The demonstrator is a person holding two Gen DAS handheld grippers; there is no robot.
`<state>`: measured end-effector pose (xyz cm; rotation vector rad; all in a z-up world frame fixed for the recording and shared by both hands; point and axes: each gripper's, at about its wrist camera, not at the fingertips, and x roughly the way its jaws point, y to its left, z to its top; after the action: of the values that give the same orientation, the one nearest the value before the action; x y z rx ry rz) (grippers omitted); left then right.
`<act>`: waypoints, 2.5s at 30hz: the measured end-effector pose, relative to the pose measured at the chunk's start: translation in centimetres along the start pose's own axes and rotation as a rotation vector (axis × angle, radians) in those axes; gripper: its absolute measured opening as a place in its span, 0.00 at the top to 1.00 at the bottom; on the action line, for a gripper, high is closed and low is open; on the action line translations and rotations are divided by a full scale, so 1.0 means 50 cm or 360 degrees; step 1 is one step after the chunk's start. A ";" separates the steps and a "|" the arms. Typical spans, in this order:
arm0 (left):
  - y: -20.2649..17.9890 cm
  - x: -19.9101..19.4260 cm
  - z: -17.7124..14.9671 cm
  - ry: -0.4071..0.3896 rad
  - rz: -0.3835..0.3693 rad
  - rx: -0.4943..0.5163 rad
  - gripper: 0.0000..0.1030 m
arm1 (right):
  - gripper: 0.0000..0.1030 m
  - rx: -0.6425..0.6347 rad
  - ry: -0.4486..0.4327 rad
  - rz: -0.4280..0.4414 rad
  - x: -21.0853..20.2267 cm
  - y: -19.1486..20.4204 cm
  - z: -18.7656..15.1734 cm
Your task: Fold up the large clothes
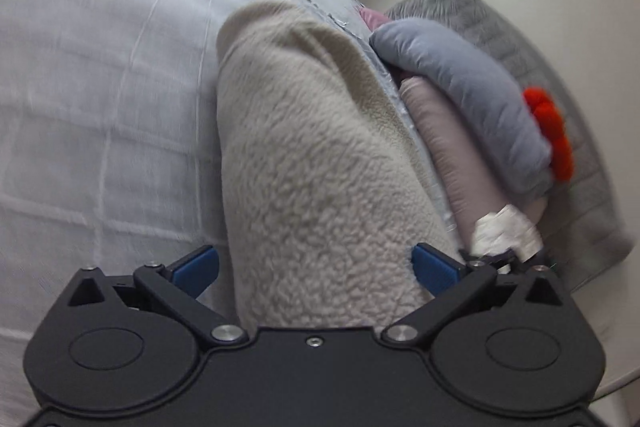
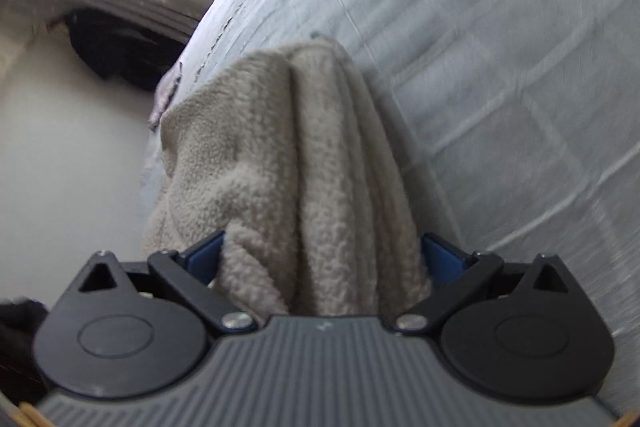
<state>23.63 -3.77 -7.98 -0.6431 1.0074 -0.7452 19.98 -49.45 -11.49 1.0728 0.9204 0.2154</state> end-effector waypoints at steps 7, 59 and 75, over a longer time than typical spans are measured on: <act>-0.003 -0.018 -0.038 -0.0126 -0.0127 -0.0133 0.18 | 0.20 -0.0138 -0.0124 0.0125 -0.007 0.053 -0.056; -0.173 -0.303 -0.398 -0.0508 0.1186 0.0531 0.00 | 0.01 -0.1186 -0.0632 -0.1029 -0.066 0.333 -0.604; -0.200 -0.316 -0.428 -0.0537 0.1254 0.0558 0.00 | 0.01 -0.1286 -0.0716 -0.0995 -0.100 0.367 -0.656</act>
<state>-3.59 0.04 -0.83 -0.0314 0.7043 -0.0965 -2.33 -21.53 1.14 0.0483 0.6203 -0.1696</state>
